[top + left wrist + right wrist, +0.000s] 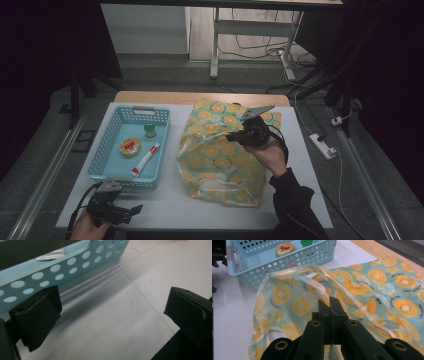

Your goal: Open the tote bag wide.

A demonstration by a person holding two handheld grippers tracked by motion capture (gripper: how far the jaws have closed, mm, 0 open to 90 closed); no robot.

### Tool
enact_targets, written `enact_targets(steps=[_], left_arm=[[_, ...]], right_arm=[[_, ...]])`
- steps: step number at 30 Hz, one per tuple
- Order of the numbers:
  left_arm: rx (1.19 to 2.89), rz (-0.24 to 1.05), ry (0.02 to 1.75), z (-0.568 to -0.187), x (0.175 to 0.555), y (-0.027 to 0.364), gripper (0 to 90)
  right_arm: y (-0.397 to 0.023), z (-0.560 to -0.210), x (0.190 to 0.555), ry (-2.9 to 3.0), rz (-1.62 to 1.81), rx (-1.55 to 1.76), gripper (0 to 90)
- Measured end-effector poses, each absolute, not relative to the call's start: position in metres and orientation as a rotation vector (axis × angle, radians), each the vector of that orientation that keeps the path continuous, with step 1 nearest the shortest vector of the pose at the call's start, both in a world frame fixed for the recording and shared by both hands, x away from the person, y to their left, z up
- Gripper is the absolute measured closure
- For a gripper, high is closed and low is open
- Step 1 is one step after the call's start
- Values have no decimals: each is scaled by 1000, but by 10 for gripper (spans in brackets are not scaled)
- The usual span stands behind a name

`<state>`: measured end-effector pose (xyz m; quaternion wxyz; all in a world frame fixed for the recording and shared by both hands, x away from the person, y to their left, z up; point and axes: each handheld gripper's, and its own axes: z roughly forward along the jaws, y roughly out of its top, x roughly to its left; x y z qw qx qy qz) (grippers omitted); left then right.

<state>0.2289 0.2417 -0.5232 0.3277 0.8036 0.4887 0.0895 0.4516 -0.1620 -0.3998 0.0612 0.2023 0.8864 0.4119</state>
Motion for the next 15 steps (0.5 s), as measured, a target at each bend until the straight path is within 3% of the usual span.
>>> enact_targets(steps=[15], left_arm=[[2080,241,1299,-523,228,244,0]], right_arm=[[-165,-399,454,2665,1260,608,899]])
